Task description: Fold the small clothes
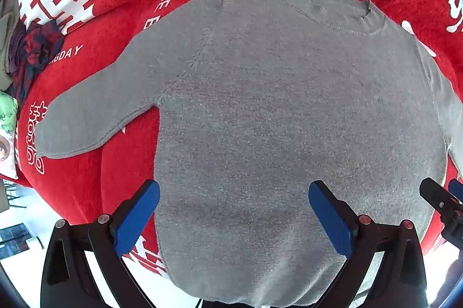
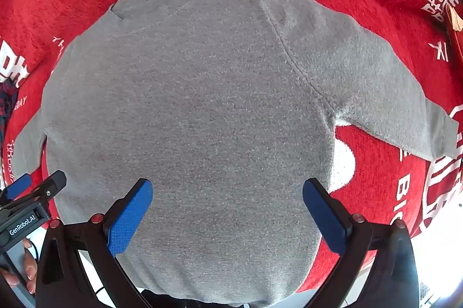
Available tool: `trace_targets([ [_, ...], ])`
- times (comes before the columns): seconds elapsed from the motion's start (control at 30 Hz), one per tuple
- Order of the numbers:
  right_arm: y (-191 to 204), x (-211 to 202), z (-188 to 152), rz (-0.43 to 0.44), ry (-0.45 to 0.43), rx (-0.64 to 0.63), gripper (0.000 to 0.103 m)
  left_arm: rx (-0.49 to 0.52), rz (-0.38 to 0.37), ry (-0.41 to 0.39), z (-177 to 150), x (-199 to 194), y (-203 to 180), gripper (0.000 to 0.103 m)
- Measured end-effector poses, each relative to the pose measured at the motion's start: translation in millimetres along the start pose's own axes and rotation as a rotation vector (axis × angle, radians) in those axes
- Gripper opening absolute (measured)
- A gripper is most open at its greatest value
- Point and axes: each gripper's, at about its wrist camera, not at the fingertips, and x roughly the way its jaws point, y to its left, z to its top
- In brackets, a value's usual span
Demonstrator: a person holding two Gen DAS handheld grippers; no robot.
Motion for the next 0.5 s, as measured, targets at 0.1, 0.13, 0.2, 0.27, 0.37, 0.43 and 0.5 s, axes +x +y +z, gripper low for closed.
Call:
trace_targets([
  [0.1, -0.8, 1.3, -0.3, 0.002, 0.002, 0.002, 0.103, 0.000, 0.000, 0.003, -0.6, 0.9, -1.0, 0.103],
  [0.13, -1.5, 1.7, 0.0, 0.002, 0.003, 0.002, 0.103, 0.001, 0.001, 0.005, -0.7, 1.3, -1.2, 0.103],
  [0.2, -0.6, 2.4, 0.6, 0.006, 0.005, 0.002, 0.103, 0.004, 0.001, 0.008, -0.4, 2.6, -2.0, 0.103],
  [0.27, -0.5, 2.8, 1.9, 0.008, 0.004, 0.001, 0.103, 0.006, 0.001, 0.012, -0.5, 3.7, -2.4, 0.103],
  [0.37, -0.3, 3.1, 2.4, 0.007, 0.006, 0.000, 0.103, 0.007, 0.002, 0.012, -0.5, 4.2, -2.5, 0.103],
  [0.43, -0.1, 3.6, 2.7, 0.010, 0.007, -0.001, 0.103, 0.006, 0.003, 0.015, -0.7, 5.1, -2.7, 0.103],
  [0.5, 0.3, 4.7, 3.1, 0.013, 0.010, -0.001, 0.103, 0.007, 0.003, 0.016, -1.0, 6.1, -3.7, 0.103],
])
